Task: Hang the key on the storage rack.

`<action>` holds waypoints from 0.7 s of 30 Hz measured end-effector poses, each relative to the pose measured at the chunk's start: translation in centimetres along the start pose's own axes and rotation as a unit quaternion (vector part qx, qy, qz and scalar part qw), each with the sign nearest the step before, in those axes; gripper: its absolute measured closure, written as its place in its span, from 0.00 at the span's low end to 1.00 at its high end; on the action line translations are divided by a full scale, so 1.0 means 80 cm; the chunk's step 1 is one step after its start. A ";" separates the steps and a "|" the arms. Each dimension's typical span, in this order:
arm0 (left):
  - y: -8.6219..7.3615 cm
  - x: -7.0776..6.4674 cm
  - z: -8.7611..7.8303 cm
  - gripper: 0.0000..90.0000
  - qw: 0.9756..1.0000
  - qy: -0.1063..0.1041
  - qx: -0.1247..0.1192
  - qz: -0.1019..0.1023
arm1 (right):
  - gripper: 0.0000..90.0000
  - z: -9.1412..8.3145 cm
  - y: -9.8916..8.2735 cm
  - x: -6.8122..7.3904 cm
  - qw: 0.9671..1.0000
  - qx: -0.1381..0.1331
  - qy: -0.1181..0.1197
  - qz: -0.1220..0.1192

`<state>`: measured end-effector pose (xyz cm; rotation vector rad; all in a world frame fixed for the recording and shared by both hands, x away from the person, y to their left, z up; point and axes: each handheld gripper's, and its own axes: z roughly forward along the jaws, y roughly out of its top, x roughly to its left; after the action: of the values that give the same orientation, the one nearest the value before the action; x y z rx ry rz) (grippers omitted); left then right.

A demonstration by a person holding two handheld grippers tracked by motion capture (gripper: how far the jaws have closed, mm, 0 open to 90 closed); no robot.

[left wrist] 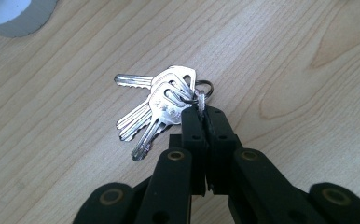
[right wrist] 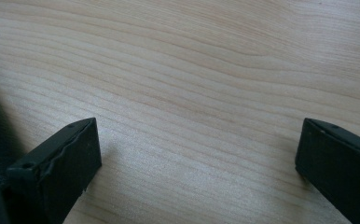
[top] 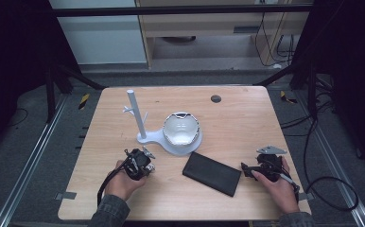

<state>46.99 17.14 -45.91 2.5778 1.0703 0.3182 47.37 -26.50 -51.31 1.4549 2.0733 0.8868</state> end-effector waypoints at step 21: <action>0.015 0.036 -0.081 0.98 1.000 0.012 -0.023 0.007 | 0.01 0.001 0.001 0.001 1.000 0.000 0.001 0.001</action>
<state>47.62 19.82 -39.23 2.5474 1.0422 0.3731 47.46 -26.40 -51.28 1.4564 2.0751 0.8894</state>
